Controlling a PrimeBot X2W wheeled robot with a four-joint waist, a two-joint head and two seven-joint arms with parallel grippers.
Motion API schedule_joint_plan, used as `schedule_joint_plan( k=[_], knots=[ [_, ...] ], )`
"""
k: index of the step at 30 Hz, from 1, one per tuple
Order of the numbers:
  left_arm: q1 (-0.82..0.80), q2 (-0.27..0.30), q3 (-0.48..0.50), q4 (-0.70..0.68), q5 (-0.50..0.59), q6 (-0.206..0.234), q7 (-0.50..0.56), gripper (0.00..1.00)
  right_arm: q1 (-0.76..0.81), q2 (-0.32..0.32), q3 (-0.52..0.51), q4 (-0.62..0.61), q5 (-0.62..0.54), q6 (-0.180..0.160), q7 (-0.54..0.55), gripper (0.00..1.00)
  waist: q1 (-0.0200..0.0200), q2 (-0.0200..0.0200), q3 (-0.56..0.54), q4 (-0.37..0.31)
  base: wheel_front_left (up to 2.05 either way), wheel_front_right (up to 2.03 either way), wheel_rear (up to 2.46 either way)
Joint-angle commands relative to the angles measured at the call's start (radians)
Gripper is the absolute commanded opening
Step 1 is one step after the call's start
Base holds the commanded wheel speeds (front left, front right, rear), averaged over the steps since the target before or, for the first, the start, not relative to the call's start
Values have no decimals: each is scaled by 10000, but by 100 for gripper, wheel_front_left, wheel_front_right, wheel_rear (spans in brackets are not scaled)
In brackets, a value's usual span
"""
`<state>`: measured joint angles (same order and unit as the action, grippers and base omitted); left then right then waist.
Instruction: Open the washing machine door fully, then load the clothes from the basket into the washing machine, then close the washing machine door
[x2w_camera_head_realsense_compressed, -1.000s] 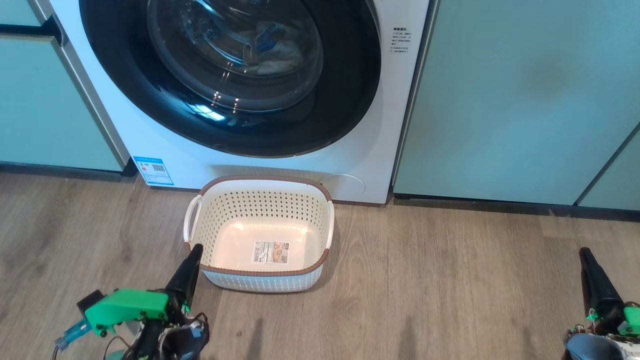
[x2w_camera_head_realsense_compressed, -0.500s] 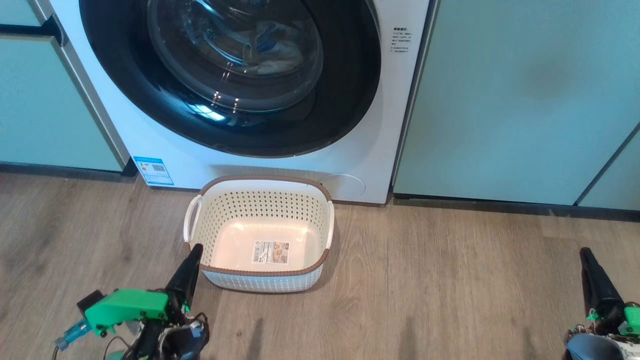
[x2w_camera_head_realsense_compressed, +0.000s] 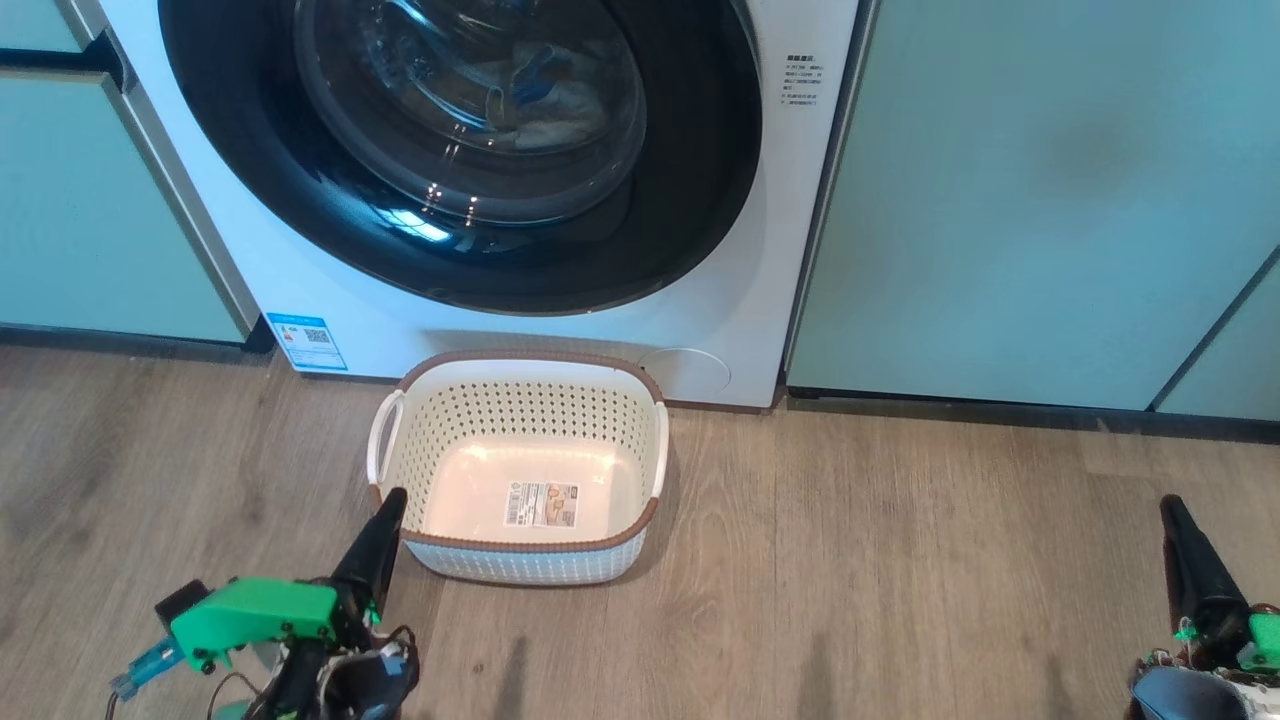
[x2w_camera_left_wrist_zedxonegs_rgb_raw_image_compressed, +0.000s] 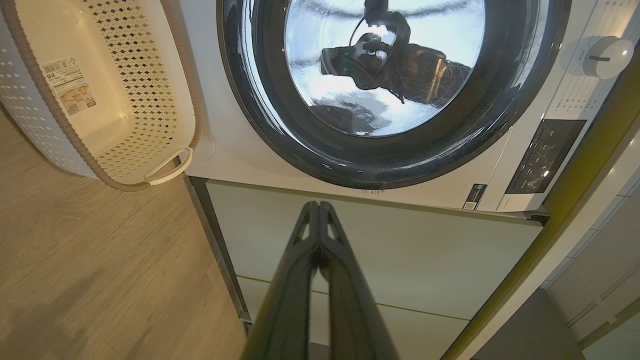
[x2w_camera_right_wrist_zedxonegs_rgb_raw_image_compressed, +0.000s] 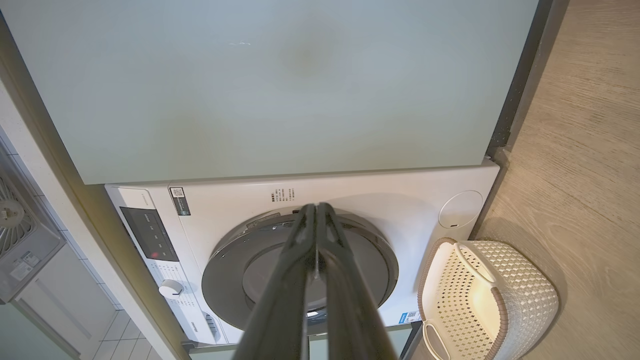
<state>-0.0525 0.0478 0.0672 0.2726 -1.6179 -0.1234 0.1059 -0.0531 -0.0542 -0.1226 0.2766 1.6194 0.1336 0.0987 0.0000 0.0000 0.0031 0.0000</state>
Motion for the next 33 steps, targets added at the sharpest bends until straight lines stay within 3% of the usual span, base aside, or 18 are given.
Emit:
schedule_joint_plan(
  k=[1,33],
  knots=[
    [-551,63,421,-275,56,-73,36,0,-540,-26,172,-323,-39,-29,78,0,0,0,0,0,0,0,0],
    [-553,48,442,-275,74,-73,54,0,-544,-1,137,-321,-69,-29,107,0,0,0,0,0,0,0,0]
  ],
)
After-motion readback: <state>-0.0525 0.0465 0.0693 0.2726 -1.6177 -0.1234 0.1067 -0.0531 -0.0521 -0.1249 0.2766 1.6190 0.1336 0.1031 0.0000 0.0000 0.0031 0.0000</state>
